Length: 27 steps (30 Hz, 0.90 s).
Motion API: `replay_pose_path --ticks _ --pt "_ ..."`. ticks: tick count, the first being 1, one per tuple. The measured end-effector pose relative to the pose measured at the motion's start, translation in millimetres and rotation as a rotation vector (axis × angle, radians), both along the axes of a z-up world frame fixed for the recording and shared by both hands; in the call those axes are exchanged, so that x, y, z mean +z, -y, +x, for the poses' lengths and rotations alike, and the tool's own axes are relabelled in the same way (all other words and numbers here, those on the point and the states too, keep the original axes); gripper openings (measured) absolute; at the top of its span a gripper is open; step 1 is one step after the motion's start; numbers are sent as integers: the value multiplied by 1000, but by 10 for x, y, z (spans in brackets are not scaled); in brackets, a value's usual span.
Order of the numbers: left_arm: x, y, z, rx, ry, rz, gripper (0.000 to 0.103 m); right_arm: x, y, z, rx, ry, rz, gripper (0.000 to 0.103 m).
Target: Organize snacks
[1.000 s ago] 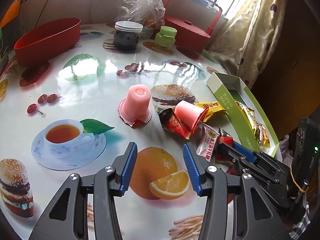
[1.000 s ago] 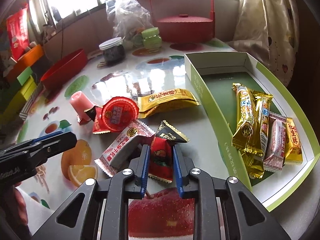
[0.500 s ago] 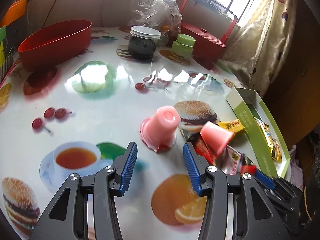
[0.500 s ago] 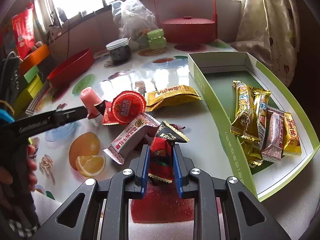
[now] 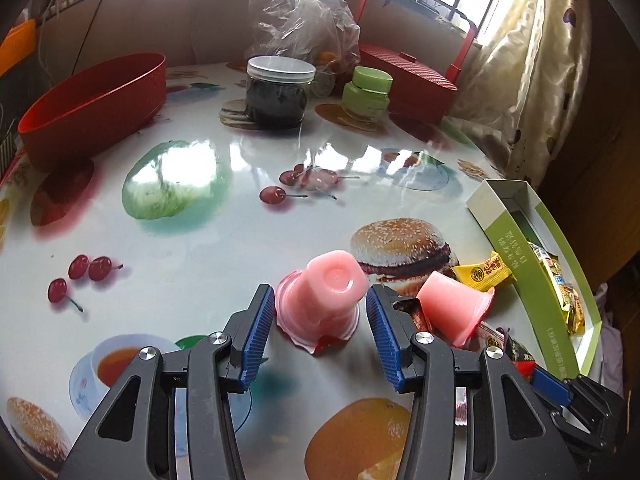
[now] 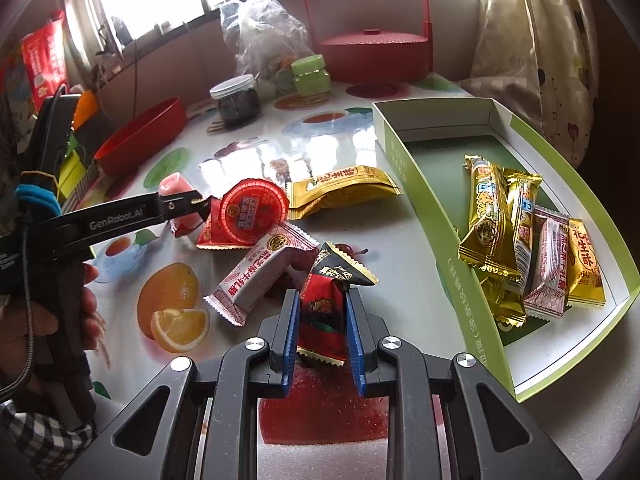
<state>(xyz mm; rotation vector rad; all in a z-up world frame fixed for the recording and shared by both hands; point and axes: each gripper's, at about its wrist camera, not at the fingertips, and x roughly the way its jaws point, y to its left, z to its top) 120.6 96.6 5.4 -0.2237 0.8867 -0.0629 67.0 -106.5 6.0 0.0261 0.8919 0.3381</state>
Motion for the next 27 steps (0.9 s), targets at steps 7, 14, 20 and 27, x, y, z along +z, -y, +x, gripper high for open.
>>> replay_pose_path --ticks 7,14,20,27 --pt "-3 6 5 7 13 15 43 -10 15 4 -4 -4 4 21" --pt "12 25 -5 -5 25 25 36 -16 21 8 -6 -6 4 21" --pt "24 27 -21 -7 34 29 35 -13 18 4 -6 -5 4 21" --pt "51 29 -56 -3 45 36 34 -6 22 -3 -7 0 5 21"
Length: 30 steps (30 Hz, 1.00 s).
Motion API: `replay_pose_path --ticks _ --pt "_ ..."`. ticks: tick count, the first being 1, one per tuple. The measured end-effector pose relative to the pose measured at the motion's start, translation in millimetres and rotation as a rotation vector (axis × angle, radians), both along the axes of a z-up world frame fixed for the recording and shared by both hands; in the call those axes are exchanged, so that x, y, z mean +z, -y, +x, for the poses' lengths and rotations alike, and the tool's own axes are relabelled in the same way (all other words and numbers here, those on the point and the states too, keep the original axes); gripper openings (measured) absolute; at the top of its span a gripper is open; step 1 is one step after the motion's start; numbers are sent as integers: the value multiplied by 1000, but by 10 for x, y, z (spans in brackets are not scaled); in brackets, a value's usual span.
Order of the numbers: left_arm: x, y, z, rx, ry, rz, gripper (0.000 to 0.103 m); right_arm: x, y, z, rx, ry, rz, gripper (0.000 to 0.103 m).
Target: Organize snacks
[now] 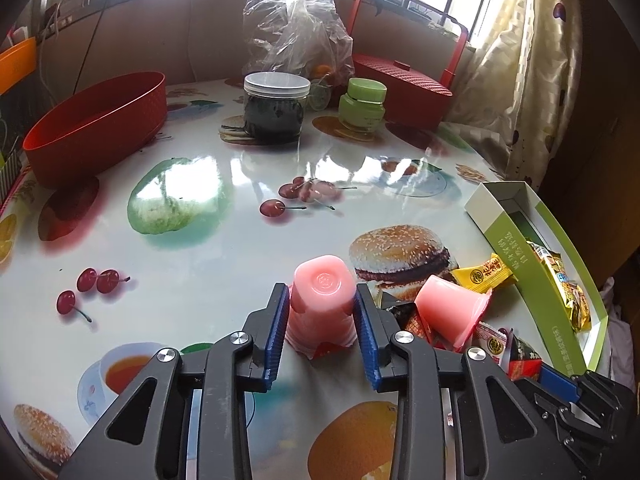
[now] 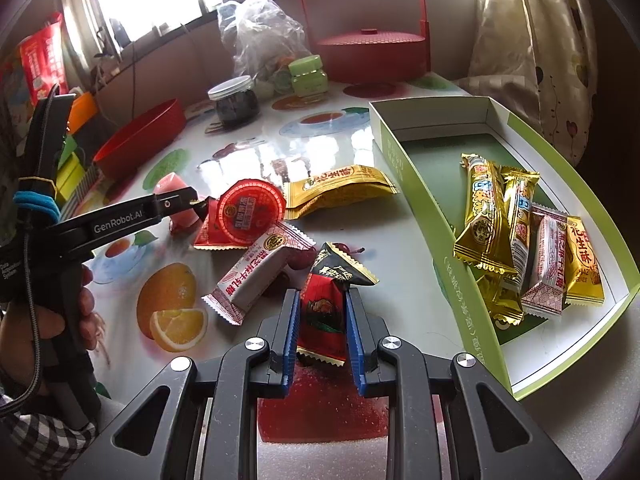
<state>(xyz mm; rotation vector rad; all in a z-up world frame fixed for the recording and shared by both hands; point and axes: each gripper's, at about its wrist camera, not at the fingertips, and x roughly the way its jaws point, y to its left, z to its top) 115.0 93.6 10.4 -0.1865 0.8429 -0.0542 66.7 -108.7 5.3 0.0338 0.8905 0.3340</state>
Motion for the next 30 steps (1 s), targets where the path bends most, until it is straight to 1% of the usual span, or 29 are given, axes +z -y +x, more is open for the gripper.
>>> replay_pose_path --ticks 22,28,30 --pt "66 70 -176 -20 15 12 33 81 32 -83 0 25 11 21" --pt "159 124 -237 -31 35 25 33 122 54 -113 -1 35 15 21" --pt "212 144 -261 -37 47 26 31 136 65 -122 -4 39 18 21"
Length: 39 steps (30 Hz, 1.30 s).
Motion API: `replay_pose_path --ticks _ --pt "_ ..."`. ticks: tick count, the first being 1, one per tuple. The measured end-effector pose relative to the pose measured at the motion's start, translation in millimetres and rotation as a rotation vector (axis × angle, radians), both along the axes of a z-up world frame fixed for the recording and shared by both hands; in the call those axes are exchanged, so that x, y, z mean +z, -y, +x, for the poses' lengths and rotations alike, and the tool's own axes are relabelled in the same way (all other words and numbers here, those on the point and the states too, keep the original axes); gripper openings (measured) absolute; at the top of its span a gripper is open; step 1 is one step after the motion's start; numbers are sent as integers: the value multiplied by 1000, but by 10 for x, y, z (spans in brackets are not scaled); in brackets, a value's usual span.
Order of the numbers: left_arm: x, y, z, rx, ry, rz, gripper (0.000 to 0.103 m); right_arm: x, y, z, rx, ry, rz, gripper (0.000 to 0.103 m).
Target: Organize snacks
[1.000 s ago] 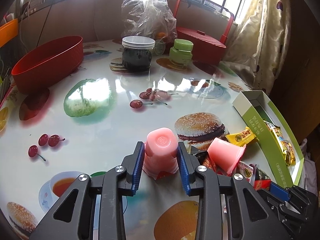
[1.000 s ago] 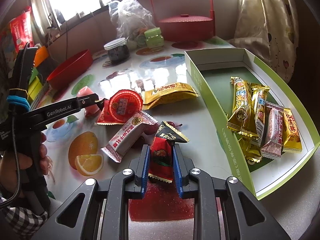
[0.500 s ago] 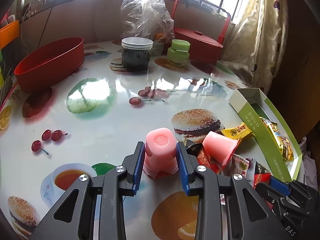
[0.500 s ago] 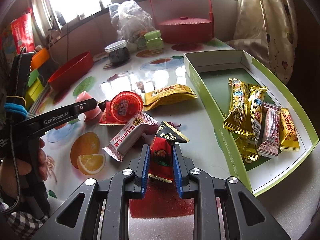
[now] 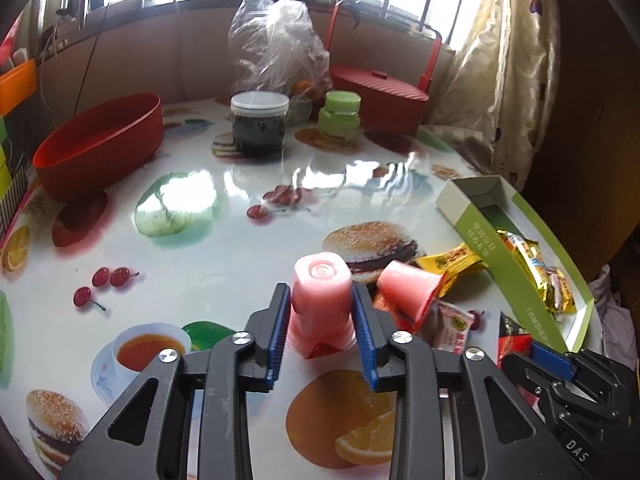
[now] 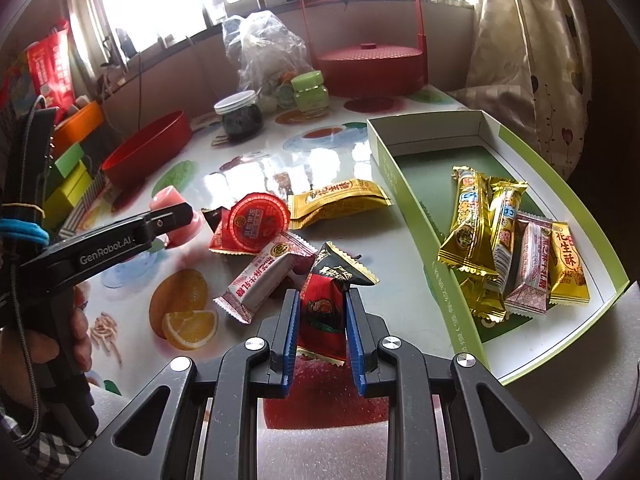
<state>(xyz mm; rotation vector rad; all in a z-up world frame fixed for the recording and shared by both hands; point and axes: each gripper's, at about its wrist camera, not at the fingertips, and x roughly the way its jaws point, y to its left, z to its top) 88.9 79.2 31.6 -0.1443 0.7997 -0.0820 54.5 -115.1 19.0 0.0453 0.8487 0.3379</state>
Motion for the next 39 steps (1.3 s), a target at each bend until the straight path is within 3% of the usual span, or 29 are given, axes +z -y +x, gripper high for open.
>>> replay_pose_path --ticks 8,12,13,15,17,28,31,39 --pt "49 63 -39 -16 8 -3 27 44 57 -32 -8 13 9 21" --pt "30 -12 -51 -2 12 -51 28 41 77 -45 -12 13 13 21" --pt "17 -20 -45 -1 10 -53 30 41 84 -57 -12 13 14 21" --pt "-29 -9 -26 8 -7 -39 44 36 89 -52 -14 11 16 21" --pt "-101 4 2 4 -30 -35 48 27 87 -41 -15 8 16 21" --pt "-258 28 110 15 -67 -39 48 -27 63 7 -13 -6 11 21" --pt "-254 43 109 5 -62 -37 35 -29 54 12 -14 -6 11 21" --pt "-210 54 71 8 -48 -12 32 -7 76 -9 -20 2 15 21"
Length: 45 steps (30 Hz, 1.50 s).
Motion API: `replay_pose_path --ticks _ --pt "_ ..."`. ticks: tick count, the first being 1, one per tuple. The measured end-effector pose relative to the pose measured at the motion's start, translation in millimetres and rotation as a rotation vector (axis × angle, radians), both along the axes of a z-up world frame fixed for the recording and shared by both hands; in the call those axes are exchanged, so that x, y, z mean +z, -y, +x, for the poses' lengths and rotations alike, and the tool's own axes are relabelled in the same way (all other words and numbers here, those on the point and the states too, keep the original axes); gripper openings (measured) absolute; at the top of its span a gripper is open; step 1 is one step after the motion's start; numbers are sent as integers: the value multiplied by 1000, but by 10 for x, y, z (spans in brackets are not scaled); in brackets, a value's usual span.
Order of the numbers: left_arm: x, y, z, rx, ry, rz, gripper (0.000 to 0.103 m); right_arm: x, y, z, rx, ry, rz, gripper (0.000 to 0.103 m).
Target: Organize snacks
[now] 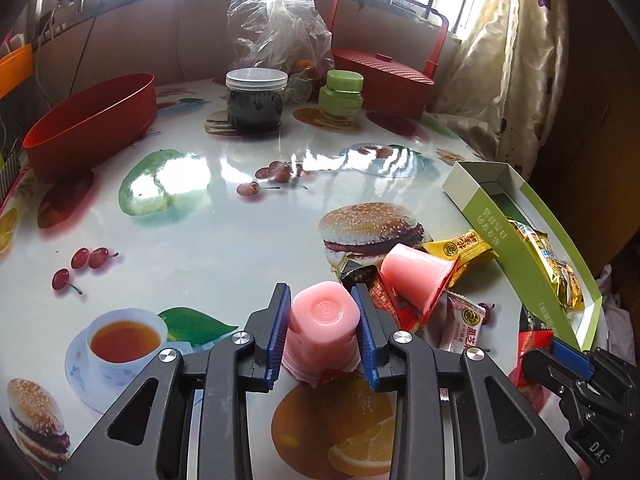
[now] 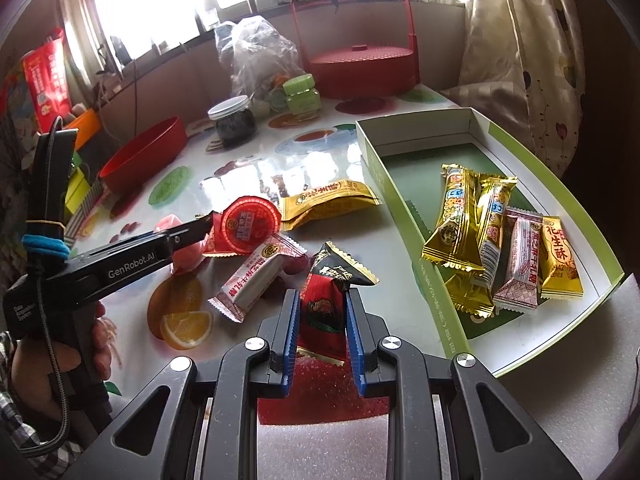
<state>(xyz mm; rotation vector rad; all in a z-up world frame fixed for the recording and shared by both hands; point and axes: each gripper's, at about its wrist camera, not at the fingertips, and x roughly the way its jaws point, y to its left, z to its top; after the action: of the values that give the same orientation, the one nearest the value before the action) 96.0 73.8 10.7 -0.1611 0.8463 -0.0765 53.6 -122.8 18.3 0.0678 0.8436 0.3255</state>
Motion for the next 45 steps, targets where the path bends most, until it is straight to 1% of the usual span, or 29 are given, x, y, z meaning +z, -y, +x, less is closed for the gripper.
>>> replay_pose_path --ticks 9,18,24,35,45 --pt "117 10 -97 -3 26 7 32 57 15 -53 3 16 6 21" --pt "351 104 -199 -41 74 6 32 157 81 -91 -9 40 18 21" --pt "494 236 -220 -80 102 8 32 206 152 -118 -25 52 25 21" --pt "592 488 -208 -141 115 10 33 272 324 -149 -62 69 36 21" --pt "682 796 -147 -217 127 0 32 361 620 -165 -135 93 46 21"
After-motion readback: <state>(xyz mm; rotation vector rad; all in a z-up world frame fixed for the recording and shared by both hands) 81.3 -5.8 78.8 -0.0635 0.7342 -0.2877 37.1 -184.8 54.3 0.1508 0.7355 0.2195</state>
